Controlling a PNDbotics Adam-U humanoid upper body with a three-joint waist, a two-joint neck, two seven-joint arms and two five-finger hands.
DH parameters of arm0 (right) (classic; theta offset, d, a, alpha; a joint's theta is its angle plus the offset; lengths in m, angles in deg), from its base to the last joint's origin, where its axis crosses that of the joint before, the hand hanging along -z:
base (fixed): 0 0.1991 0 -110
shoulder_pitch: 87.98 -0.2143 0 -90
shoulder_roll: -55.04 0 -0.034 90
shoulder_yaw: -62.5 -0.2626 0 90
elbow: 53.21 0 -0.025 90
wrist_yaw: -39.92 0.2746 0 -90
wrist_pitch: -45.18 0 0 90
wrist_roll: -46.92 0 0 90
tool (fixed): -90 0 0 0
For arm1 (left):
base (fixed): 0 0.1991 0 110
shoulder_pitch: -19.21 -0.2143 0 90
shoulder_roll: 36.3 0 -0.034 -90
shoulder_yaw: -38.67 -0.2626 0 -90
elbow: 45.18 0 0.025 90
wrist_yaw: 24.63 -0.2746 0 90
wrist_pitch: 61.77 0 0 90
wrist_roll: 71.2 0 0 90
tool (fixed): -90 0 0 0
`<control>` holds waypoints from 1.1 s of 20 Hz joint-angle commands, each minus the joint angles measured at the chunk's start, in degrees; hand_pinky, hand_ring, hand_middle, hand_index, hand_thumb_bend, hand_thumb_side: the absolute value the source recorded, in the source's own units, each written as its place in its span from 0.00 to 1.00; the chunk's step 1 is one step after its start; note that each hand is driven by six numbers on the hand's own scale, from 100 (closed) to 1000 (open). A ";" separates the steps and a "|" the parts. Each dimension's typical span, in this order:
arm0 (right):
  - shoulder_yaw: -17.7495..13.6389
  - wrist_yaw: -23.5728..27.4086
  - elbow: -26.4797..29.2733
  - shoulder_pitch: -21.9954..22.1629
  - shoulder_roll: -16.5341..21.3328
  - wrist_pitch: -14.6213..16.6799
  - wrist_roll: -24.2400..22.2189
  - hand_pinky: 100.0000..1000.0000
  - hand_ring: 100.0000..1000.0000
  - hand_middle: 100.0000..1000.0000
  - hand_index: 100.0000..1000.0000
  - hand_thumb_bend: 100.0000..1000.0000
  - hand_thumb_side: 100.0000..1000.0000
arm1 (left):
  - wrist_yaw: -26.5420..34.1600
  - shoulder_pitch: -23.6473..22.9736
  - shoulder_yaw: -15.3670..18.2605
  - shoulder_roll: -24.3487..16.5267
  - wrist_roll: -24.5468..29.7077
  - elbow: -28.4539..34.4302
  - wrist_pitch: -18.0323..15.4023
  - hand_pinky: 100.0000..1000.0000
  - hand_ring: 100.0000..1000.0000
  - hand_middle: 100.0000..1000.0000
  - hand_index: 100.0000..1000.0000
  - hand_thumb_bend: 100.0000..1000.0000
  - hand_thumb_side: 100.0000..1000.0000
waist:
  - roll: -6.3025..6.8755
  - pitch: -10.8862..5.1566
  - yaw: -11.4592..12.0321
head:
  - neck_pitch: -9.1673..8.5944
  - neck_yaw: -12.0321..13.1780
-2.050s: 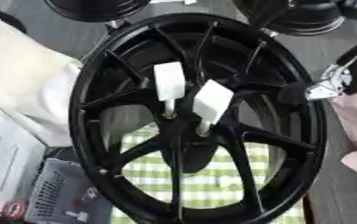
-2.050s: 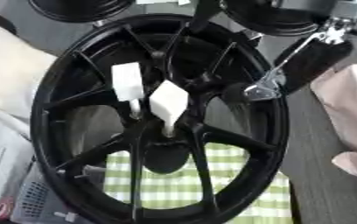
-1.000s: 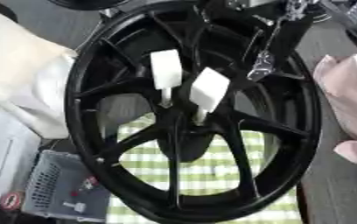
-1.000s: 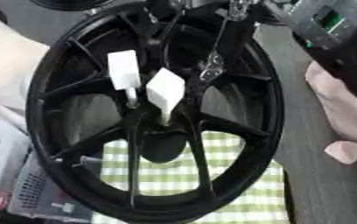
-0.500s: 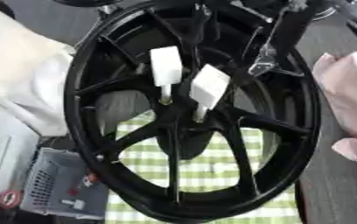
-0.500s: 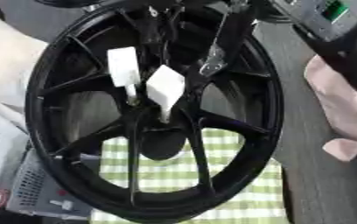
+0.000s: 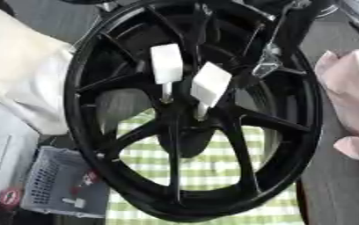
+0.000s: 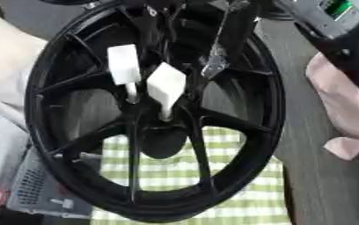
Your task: Pull the pin out of the wheel hub.
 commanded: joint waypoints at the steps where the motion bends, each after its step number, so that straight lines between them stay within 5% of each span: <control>1: -0.18 0.86 0.97 -0.72 1.70 5.34 -5.63 0.81 0.54 0.59 0.73 0.55 0.08 | 0.20 0.87 0.36 -0.87 -0.03 0.63 0.00 0.61 0.70 0.55 0.68 0.67 0.44 | 0.25 -0.88 0.10 | 0.56 -0.44; 15: 2.29 1.05 0.50 -0.20 1.40 6.10 -5.63 0.83 0.59 0.59 0.73 0.53 0.05 | 0.31 1.50 0.23 -0.48 -0.02 0.70 0.17 0.62 0.70 0.54 0.68 0.67 0.44 | 0.16 -0.46 1.14 | 0.15 -0.95; 22: 2.38 0.59 0.67 -0.13 1.25 5.49 -5.63 0.82 0.59 0.59 0.72 0.54 0.04 | 0.29 1.54 0.25 -0.48 0.01 0.72 0.15 0.62 0.70 0.54 0.68 0.67 0.44 | 0.24 -0.51 1.15 | -1.86 -2.97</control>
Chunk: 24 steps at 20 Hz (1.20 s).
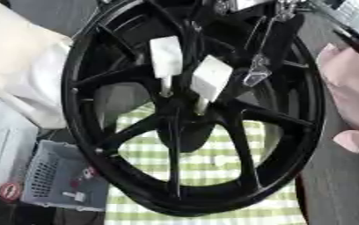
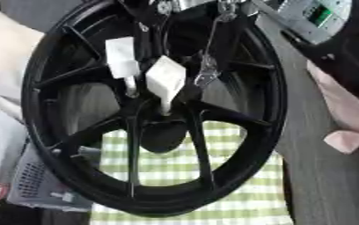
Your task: Pull the pin out of the wheel hub.
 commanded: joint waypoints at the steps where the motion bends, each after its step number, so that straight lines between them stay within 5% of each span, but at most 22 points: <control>1: -0.77 -0.13 0.66 -0.71 1.16 5.11 -5.72 0.81 0.58 0.59 0.72 0.54 0.04 | 0.28 0.74 0.26 -0.81 -0.02 0.73 0.08 0.62 0.70 0.54 0.68 0.67 0.44 | 0.31 -1.04 0.04 | -1.74 -1.13; 9: -0.63 0.28 2.63 -0.77 1.41 3.68 -5.72 0.81 0.58 0.58 0.72 0.53 0.02 | 0.23 0.69 0.24 -0.75 0.09 0.66 0.12 0.62 0.70 0.54 0.68 0.66 0.43 | 0.22 -0.96 -0.09 | -3.64 -2.53; 24: -0.30 0.19 6.77 -0.48 2.38 4.32 -5.72 0.80 0.58 0.57 0.70 0.50 0.00 | 0.39 0.67 0.36 -0.51 0.07 0.58 0.10 0.62 0.70 0.54 0.68 0.66 0.44 | 0.14 -0.61 -0.07 | -4.56 -2.53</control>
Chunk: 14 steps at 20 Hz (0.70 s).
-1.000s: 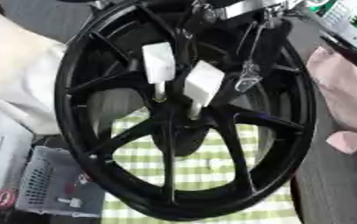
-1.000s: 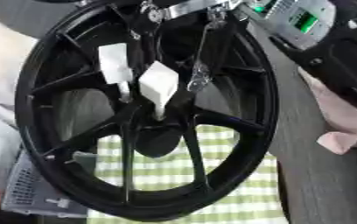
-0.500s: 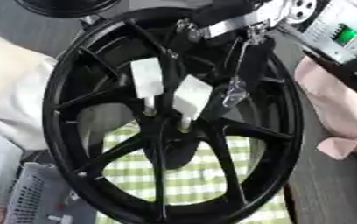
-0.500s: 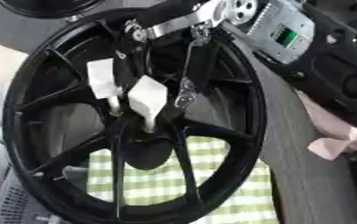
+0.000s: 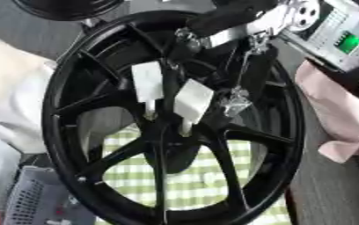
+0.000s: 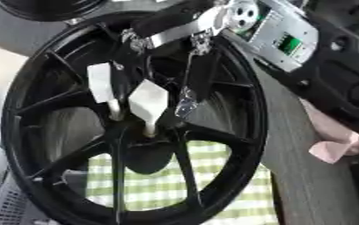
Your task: Pull the pin out of the wheel hub.
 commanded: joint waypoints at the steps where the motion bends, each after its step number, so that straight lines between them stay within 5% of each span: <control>1: -0.71 -0.65 1.43 -1.02 1.66 5.15 -4.87 0.79 0.58 0.57 0.70 0.50 0.00 | 0.30 0.63 0.35 -0.69 0.01 0.57 0.03 0.62 0.70 0.54 0.68 0.66 0.44 | 0.30 -0.89 0.05 | -1.05 -0.13; 14: -0.89 -8.00 -2.39 -1.19 -0.11 6.88 -4.87 0.78 0.59 0.59 0.71 0.45 0.00 | 0.47 0.59 0.36 -0.47 0.07 0.57 -0.02 0.62 0.70 0.54 0.68 0.66 0.43 | 0.13 -0.36 0.36 | -1.60 -0.14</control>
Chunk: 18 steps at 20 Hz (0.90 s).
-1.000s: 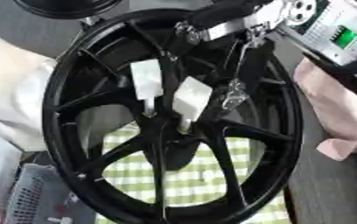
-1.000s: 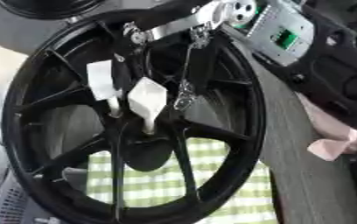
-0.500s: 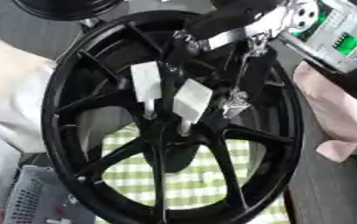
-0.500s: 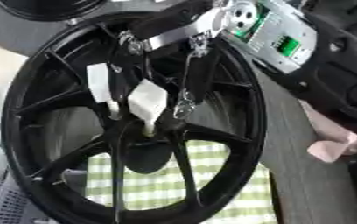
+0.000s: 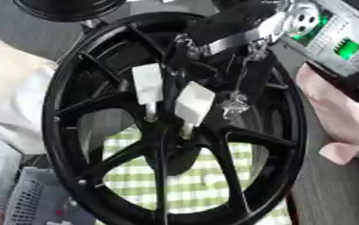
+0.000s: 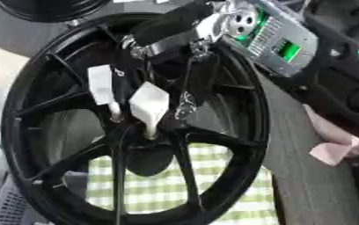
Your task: Pull the pin out of the wheel hub.
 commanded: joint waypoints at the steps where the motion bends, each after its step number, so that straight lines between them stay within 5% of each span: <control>1: -0.92 -1.37 -0.87 -1.10 0.29 6.60 -5.46 0.78 0.59 0.59 0.71 0.44 0.00 | 0.11 0.58 0.37 -0.52 0.00 0.58 -0.06 0.62 0.70 0.54 0.68 0.66 0.43 | 0.27 -0.82 0.08 | -0.91 -0.16; 18: -1.70 2.75 -0.46 -0.78 0.31 4.01 -5.46 0.76 0.50 0.32 0.47 0.36 0.00 | 0.09 0.75 0.33 -0.33 0.06 0.48 -0.04 0.62 0.70 0.54 0.68 0.66 0.44 | 0.34 -0.67 0.11 | -1.12 -0.12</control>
